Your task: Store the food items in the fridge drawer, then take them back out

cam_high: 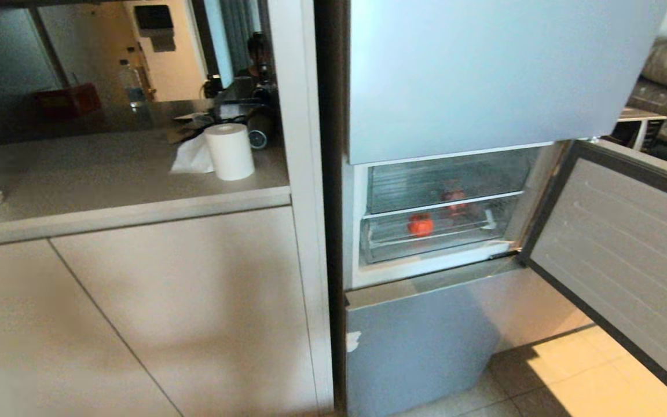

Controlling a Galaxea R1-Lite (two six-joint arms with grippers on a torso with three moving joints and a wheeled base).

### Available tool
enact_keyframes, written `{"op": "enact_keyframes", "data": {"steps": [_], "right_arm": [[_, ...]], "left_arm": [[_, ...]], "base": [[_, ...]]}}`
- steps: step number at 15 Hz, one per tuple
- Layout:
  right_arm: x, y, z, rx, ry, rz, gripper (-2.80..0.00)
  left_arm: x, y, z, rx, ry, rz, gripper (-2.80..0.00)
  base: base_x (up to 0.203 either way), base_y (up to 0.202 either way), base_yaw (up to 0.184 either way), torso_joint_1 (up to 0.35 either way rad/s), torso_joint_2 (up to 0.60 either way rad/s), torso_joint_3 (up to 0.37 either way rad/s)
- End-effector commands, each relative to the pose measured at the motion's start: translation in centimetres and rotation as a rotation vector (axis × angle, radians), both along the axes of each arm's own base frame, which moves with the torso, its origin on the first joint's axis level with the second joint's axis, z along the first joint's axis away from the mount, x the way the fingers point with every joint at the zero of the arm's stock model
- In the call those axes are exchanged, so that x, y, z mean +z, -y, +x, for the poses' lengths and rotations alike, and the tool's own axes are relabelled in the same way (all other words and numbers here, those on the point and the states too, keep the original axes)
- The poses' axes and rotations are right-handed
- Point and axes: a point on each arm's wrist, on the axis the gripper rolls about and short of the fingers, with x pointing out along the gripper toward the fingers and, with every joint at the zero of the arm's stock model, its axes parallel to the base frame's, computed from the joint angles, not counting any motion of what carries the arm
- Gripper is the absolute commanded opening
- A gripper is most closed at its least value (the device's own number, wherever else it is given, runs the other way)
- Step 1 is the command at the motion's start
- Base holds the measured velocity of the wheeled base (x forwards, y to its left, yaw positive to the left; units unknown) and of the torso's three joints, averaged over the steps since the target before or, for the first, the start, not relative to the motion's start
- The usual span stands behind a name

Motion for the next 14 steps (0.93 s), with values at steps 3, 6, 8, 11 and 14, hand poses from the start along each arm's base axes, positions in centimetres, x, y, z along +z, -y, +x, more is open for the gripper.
{"op": "enact_keyframes", "data": {"steps": [3,6,8,11,14], "right_arm": [[0.00,0.00,0.00,0.000,0.000,0.001,-2.80],[0.00,0.00,0.00,0.000,0.000,0.002,-2.80],[0.00,0.00,0.01,0.000,-0.001,0.002,-2.80],[0.00,0.00,0.00,0.000,0.000,0.002,-2.80],[0.00,0.00,0.01,0.000,-0.002,0.002,-2.80]], "left_arm": [[-0.01,0.00,0.02,0.000,-0.002,0.000,-2.80],[-0.02,0.00,0.02,0.000,-0.002,0.000,-2.80],[-0.02,0.00,0.02,0.000,-0.002,0.000,-2.80],[0.02,0.00,0.01,0.000,-0.001,0.000,-2.80],[0.02,0.00,0.01,0.000,-0.001,0.000,-2.80]], "base": [[0.001,-0.008,0.176,0.003,0.00,0.001],[0.003,-0.010,0.172,-0.001,0.00,0.001],[0.000,-0.007,0.154,0.002,0.00,0.003],[0.000,-0.001,0.050,0.001,0.00,0.002],[0.000,0.000,0.000,-0.091,0.22,0.110]]}}
